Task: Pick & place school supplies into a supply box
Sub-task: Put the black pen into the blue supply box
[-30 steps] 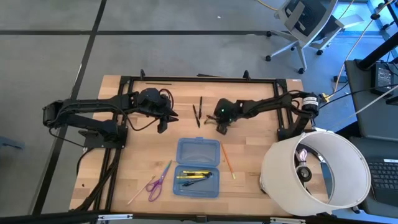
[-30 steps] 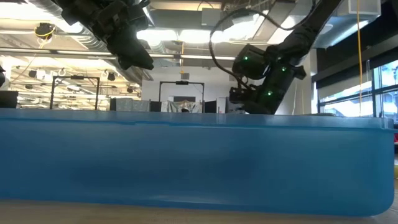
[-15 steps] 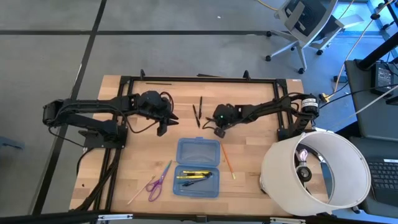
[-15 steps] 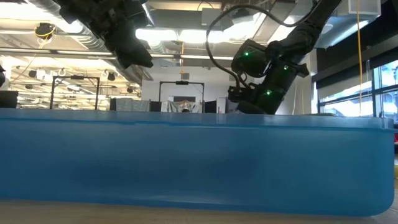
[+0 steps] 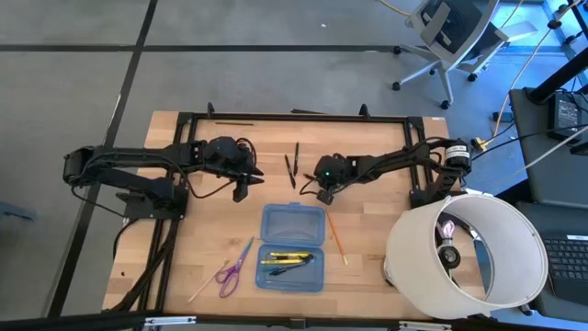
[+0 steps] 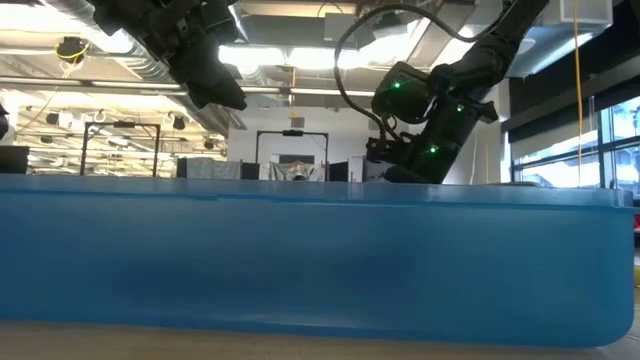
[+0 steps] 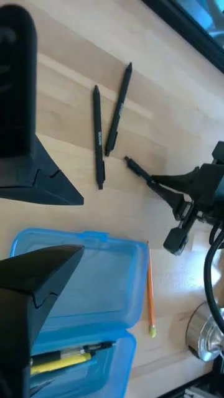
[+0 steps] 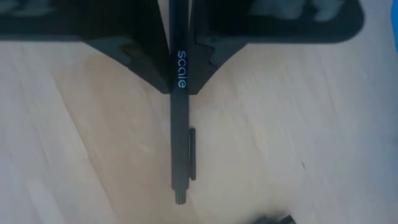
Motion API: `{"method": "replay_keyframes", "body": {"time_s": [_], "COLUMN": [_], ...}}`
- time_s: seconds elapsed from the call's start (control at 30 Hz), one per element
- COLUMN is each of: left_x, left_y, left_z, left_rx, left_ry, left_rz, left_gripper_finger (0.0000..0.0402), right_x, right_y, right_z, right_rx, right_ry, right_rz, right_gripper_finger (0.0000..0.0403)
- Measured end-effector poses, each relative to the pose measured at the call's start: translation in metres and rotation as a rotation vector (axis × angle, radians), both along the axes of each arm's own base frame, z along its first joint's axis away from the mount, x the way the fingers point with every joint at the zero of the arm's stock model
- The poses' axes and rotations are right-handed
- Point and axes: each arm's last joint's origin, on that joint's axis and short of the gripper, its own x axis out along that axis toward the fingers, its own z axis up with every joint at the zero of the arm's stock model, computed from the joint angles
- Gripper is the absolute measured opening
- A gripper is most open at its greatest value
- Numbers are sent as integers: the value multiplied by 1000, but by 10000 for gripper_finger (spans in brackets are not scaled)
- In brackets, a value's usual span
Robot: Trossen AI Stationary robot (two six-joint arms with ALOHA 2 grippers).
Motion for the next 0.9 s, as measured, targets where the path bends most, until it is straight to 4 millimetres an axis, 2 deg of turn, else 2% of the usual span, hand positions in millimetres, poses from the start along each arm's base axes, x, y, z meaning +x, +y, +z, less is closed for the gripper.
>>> {"method": "replay_keyframes", "body": {"time_s": [0.3, 0.5, 0.8, 0.9], "left_x": [0, 0, 0, 0], "left_y": [0, 0, 0, 0], "left_z": [0, 0, 0, 0], "left_rx": [-8, -7, -7, -7], "left_ry": [0, 0, 0, 0], "left_rz": [5, 4, 4, 4], "left_gripper_finger": [103, 102, 106, 105], "right_x": [0, 0, 0, 0], "right_y": [0, 0, -1, -1], "right_z": [0, 0, 0, 0], "right_rx": [20, 59, 8, 26], "right_ry": [-10, -22, -7, -18], "right_rz": [-47, -83, -45, -83], "right_gripper_finger": [65, 66, 66, 60]}}
